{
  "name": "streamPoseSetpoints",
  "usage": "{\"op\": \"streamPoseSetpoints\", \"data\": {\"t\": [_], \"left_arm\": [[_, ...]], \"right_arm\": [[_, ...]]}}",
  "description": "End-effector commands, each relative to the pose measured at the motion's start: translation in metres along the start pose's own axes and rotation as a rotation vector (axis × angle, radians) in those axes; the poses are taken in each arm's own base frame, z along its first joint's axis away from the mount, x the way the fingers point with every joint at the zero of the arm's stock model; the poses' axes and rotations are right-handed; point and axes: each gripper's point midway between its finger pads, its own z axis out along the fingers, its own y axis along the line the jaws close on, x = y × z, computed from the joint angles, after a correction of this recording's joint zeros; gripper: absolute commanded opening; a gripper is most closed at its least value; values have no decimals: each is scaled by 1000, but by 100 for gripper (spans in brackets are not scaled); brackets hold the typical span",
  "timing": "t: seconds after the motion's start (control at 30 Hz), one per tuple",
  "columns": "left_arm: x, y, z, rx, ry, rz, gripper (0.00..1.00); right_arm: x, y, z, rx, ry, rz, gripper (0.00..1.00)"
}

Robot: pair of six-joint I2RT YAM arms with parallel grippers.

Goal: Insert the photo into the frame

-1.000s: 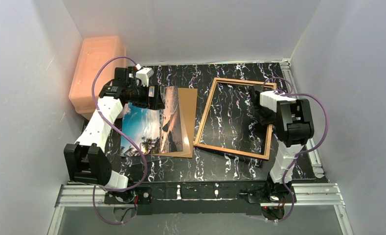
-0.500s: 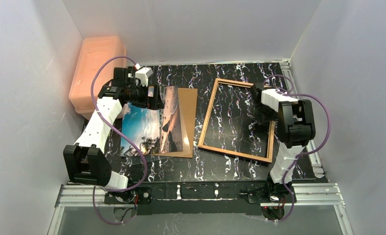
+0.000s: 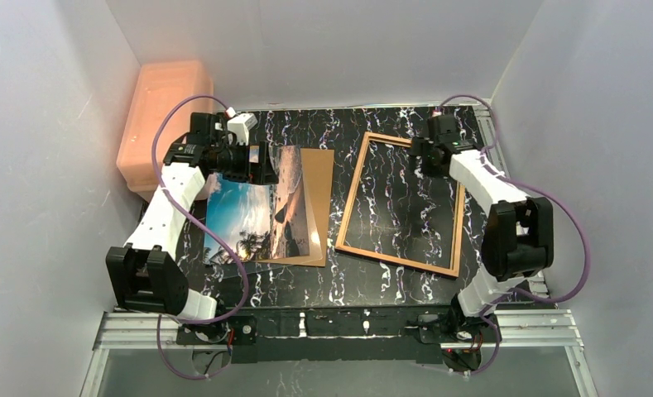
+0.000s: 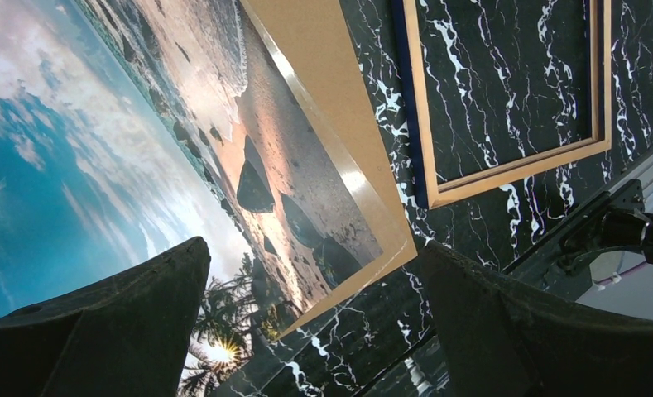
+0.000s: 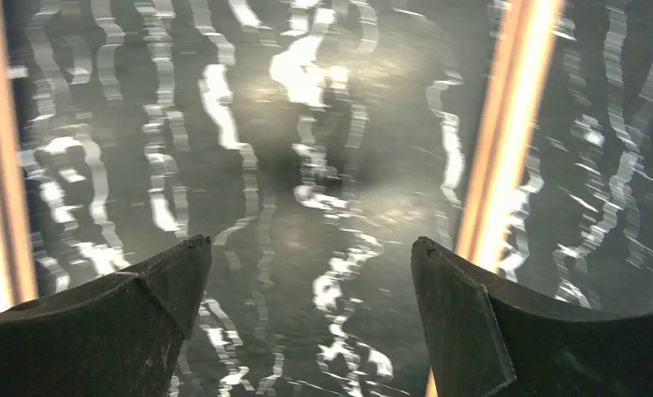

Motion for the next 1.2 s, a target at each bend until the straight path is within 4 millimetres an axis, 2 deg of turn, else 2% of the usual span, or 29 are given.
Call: {"op": "streamPoseSetpoints", "data": {"t": [0.0, 0.23, 0.33, 0.4, 0.5, 0.7, 0.9, 1.03, 1.13, 1.17], "left_arm": [[-8, -10, -22, 18, -21, -23, 99], [-10, -3, -42, 7, -8, -82, 99], [-4, 2, -51, -26, 21, -46, 99], [0, 3, -58, -52, 46, -32, 98], [5, 8, -68, -100, 44, -12, 99], [17, 13, -81, -167, 40, 31, 99], [24, 21, -83, -213, 49, 51, 99], [24, 25, -84, -236, 43, 58, 98], [25, 29, -83, -253, 56, 51, 99], [26, 36, -86, -271, 56, 30, 98]], "right_arm": [[-10, 90, -3, -232, -70, 9, 99], [-18, 199, 0, -381, -152, 34, 95], [-15, 234, 9, -416, -138, 4, 91], [-9, 249, 16, -432, -105, -3, 88], [-1, 256, 26, -410, -81, -20, 81], [13, 252, 33, -344, -63, -83, 67], [32, 241, 33, -263, -30, -173, 65], [45, 240, 27, -259, -35, -205, 69], [50, 243, 24, -269, -35, -212, 65], [51, 243, 24, -271, -33, -215, 64]]}}
